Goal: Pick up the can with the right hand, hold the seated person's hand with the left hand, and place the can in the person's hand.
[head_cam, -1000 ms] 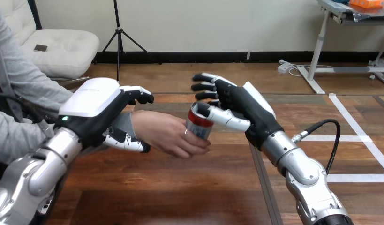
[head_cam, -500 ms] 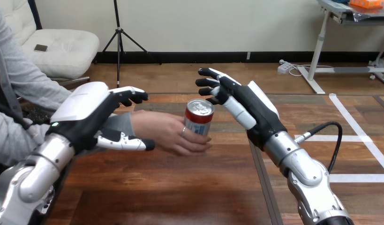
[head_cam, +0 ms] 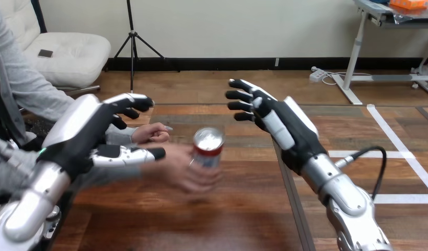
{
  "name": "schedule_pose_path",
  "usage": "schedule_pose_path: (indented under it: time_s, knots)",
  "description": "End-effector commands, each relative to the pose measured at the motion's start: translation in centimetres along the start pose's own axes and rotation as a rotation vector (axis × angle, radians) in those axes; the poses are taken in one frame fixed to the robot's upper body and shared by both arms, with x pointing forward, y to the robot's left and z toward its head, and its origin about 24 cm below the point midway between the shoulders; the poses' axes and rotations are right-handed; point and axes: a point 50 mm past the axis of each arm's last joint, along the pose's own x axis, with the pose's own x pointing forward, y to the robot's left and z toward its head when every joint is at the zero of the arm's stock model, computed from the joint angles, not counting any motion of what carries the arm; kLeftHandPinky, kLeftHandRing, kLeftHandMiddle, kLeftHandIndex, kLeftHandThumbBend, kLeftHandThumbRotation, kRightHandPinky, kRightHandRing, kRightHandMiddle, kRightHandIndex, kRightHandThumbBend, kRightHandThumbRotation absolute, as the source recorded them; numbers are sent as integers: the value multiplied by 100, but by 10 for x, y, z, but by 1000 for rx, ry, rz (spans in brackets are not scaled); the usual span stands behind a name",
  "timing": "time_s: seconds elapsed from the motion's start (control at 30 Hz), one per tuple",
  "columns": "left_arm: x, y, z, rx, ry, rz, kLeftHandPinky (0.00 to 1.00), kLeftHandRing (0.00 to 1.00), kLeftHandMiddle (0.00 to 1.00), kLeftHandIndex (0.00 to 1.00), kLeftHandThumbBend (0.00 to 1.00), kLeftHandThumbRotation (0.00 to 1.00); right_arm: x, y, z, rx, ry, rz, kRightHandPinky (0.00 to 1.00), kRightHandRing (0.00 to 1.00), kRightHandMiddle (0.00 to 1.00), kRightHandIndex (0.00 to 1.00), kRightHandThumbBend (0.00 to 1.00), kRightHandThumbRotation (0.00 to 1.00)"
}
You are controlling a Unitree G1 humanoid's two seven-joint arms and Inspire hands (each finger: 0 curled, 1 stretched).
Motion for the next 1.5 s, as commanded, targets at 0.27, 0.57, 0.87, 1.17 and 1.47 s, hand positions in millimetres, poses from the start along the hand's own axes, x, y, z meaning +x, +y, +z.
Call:
schedule_pose_path:
  time_s: [0.27,0.57,0.87,1.17,1.47]
  knots:
    - [-23,-3,7,-238,-99,141,69,80,82,79,46,53,-10,-20,20,21,-120,-49,82,86,88,90,100,100]
    - [-42,-12,13,-358,-96,210,79,85,84,79,35,58,-24,-24,20,44,-124,-49,82,86,87,90,100,100]
    - [-58,-20,22,-526,-124,270,94,92,87,81,20,57,-40,-25,20,110,-115,-58,85,88,88,91,100,100]
    - [-76,-28,32,-648,-171,295,99,99,95,90,18,69,-63,-15,20,132,-128,-88,88,90,90,92,100,100]
    - [-95,-37,43,-714,-141,291,100,100,99,98,31,86,-86,-1,19,172,-123,-107,96,95,95,96,100,100]
